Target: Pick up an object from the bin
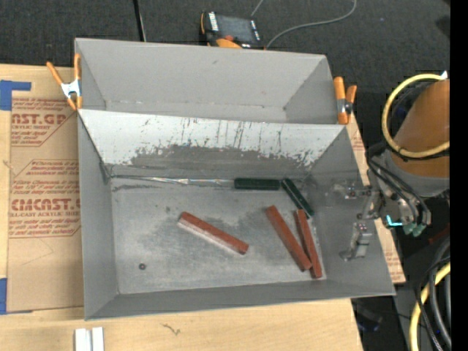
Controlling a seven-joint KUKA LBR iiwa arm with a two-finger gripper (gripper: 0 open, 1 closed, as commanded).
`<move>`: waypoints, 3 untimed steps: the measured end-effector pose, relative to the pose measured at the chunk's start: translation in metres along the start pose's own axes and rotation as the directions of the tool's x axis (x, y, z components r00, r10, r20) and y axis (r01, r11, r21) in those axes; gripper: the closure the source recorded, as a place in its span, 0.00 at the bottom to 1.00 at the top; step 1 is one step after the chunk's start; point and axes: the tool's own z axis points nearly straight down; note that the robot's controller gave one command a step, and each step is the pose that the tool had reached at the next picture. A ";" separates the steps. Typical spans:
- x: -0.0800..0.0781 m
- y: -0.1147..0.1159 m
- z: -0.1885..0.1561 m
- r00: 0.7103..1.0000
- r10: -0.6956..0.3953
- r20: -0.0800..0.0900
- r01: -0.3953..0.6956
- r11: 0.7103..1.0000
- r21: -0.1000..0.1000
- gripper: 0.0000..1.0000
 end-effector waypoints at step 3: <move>-0.068 0.037 0.161 0.911 -0.411 0.007 0.411 0.912 0.004 0.00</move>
Offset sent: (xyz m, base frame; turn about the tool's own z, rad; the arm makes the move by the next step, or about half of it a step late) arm 0.0110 0.0286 -0.1098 -0.1088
